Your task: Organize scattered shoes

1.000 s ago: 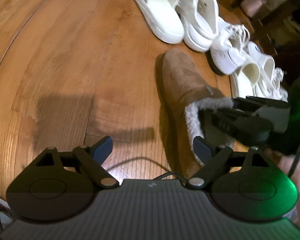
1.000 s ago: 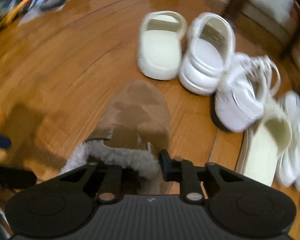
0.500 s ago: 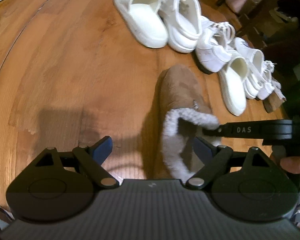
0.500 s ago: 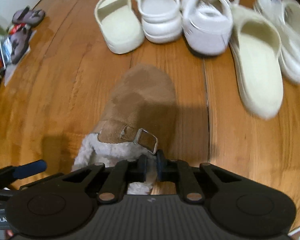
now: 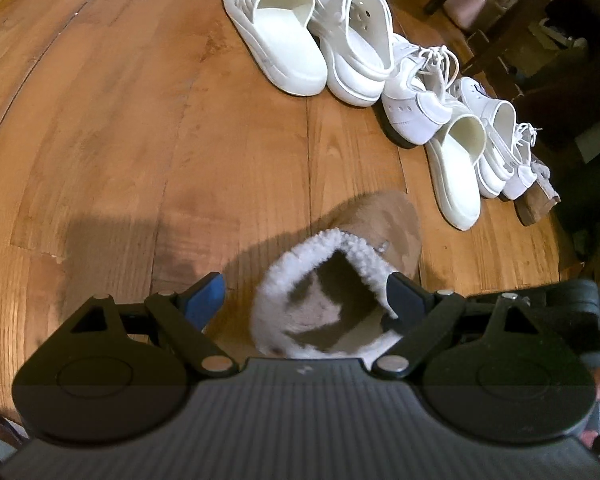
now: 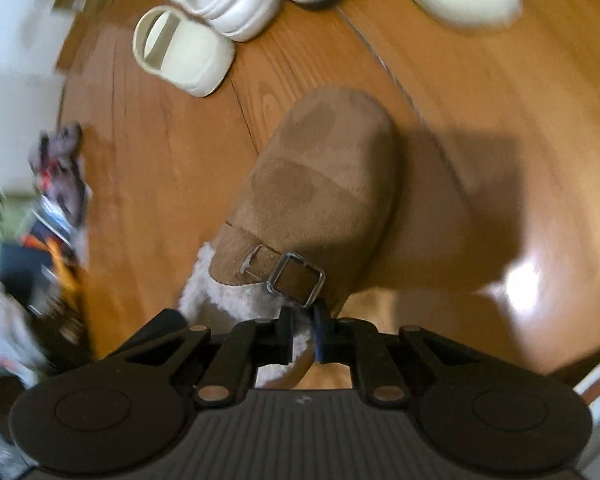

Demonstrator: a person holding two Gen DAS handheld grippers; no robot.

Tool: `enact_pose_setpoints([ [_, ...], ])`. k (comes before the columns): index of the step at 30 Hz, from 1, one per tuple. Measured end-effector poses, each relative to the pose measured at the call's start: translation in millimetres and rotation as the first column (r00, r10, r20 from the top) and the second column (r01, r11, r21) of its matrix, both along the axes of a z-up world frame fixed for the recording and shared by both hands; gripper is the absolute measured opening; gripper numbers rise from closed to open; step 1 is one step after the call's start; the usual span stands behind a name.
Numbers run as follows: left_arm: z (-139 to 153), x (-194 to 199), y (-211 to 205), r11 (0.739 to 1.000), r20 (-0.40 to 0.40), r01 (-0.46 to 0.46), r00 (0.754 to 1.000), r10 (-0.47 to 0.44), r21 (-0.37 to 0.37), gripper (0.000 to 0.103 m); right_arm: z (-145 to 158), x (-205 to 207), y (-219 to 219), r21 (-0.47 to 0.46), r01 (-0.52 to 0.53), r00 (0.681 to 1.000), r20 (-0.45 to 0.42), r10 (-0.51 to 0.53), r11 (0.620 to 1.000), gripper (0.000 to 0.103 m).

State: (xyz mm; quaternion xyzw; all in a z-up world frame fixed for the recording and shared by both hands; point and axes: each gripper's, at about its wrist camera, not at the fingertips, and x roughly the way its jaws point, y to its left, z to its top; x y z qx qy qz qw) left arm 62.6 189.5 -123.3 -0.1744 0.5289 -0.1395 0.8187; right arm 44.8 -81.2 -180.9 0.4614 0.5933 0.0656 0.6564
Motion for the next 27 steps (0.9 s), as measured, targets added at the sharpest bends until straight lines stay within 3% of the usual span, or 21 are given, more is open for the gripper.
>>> enact_pose_setpoints([
  [4,4.8,-0.7,5.6,1.0,0.027,-0.024,0.999,0.024,-0.003,0.09,-18.1,-15.7,-2.2,0.21,0.157,0.986,-0.082,-0.142,0.965,0.0],
  [5,5.3,-0.8,6.6,1.0,0.03,-0.026,0.999,0.026,-0.007,0.09,-17.4,-14.1,2.6,0.224,0.141,0.989,-0.069,-0.128,0.964,0.0],
  [7,5.3,-0.9,8.2,0.999,0.03,-0.031,0.999,0.032,-0.017,0.09,-4.3,-12.2,10.7,0.171,0.096,0.995,-0.009,-0.096,0.981,0.0],
  [9,4.1,-0.1,10.8,0.999,0.024,-0.041,0.999,0.042,-0.019,0.09,24.3,-7.1,21.3,0.042,-0.044,0.992,0.118,0.039,0.998,0.0],
  [10,3.8,0.5,12.3,0.999,0.021,-0.048,0.999,0.049,-0.018,0.09,39.4,-4.8,26.4,-0.038,-0.11,0.977,0.178,0.115,0.993,0.006],
  [11,4.1,0.9,13.8,0.998,0.02,-0.056,0.998,0.057,-0.017,0.09,59.8,-3.8,30.9,-0.175,-0.177,0.943,0.25,0.217,0.969,0.018],
  [12,4.5,1.1,15.4,0.998,0.019,-0.065,0.998,0.065,-0.017,0.09,78.8,-2.9,35.3,-0.307,-0.226,0.898,0.303,0.32,0.925,0.027],
  [13,5.0,0.7,17.3,0.997,0.019,-0.074,0.997,0.074,-0.016,0.09,90.4,-2.3,40.1,-0.408,-0.263,0.85,0.331,0.41,0.874,0.058],
  [14,5.1,0.7,19.1,0.997,0.018,-0.079,0.997,0.079,-0.004,0.09,107.1,1.3,50.0,-0.589,-0.307,0.731,0.356,0.582,0.747,0.078],
  [17,4.1,2.8,24.1,0.994,0.018,-0.081,0.997,0.08,0.076,0.09,119.8,4.0,65.6,-0.83,-0.261,0.428,0.359,0.829,0.494,0.077],
  [18,3.6,3.8,25.3,0.992,0.018,-0.073,0.997,0.072,0.103,0.09,116.4,8.1,68.6,-0.851,-0.308,0.327,0.325,0.887,0.426,0.076],
  [19,2.4,5.3,26.3,0.991,0.014,-0.049,0.999,0.048,0.122,0.091,110.2,15.7,72.2,-0.844,-0.383,0.275,0.283,0.919,0.374,0.075],
  [20,-0.1,6.1,27.8,0.994,-0.001,-0.017,1.0,0.018,0.111,0.091,102.3,22.5,75.8,-0.835,-0.445,0.243,0.235,0.941,0.323,0.075],
  [21,-3.5,5.9,29.5,0.996,-0.025,0.018,1.0,-0.016,0.082,0.091,99.4,22.2,77.3,-0.834,-0.465,0.227,0.213,0.95,0.298,0.075],
  [24,-7.0,4.0,32.9,0.997,-0.046,0.071,0.996,-0.071,0.003,0.091,72.9,27.9,89.0,-0.834,-0.54,0.087,0.073,0.994,0.109,0.075],
  [26,-2.6,2.8,30.8,0.995,-0.026,0.095,0.995,-0.096,-0.015,0.091,60.8,29.1,94.3,-0.83,-0.558,0.024,0.009,1.0,0.021,0.075],
  [27,0.0,2.3,29.2,0.994,-0.014,0.11,0.994,-0.11,-0.023,0.091,57.0,30.2,97.2,-0.827,-0.562,0.005,-0.008,1.0,-0.004,0.076],
])
